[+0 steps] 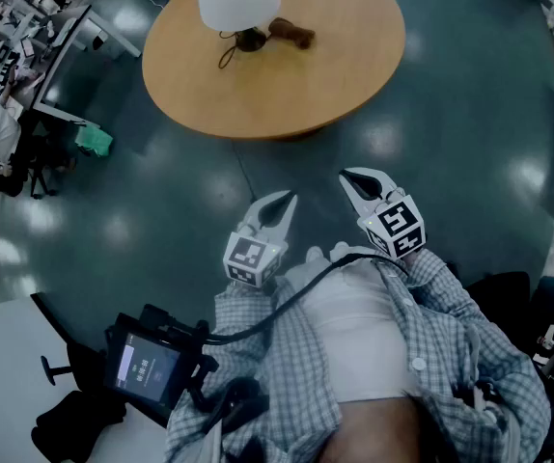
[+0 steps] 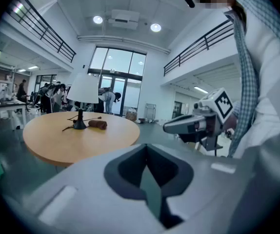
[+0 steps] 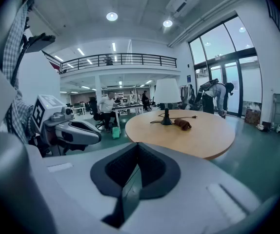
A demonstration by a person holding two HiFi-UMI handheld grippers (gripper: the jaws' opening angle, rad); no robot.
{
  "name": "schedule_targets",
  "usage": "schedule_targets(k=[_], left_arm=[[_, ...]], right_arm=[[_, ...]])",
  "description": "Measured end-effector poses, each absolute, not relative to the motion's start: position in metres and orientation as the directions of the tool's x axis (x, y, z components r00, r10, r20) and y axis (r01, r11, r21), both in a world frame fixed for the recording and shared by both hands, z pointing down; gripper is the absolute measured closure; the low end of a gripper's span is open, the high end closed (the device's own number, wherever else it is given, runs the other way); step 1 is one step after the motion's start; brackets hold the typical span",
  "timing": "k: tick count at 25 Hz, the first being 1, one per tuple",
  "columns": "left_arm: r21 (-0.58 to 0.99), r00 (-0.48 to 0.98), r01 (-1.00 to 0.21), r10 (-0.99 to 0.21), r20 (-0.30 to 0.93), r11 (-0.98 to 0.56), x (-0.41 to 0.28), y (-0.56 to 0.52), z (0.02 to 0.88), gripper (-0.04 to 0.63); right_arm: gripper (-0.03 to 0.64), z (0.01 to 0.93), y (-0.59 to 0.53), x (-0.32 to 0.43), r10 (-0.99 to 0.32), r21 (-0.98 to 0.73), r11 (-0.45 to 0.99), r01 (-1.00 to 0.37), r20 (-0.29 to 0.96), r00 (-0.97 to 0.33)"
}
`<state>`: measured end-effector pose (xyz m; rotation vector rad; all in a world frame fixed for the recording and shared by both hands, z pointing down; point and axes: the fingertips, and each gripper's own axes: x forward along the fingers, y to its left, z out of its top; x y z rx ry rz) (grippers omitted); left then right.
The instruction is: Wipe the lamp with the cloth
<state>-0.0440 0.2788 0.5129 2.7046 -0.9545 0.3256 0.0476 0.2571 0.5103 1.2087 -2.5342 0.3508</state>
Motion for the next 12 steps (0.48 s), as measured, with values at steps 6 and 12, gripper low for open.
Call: schedule_targets(k=[6, 12], left_arm=[[0.165, 0.758, -0.641, -0.584, 0.291, -0.75, -0.0422, 0.2776, 0.5094, 0.592], [0.167, 0.758, -0.641, -0.582, 0.296, -0.749, -0.0402, 0.2771, 0.5063, 0.592]], right_arm=[[0.614, 0.5083, 0.2563, 0.049, -0.709, -0.087, 0.614, -0.785, 0.376, -0.596], [0.614, 0.5084, 0.2563, 0.0491, -0.707, -0.087, 0.615, -0.783, 0.378, -0.598]])
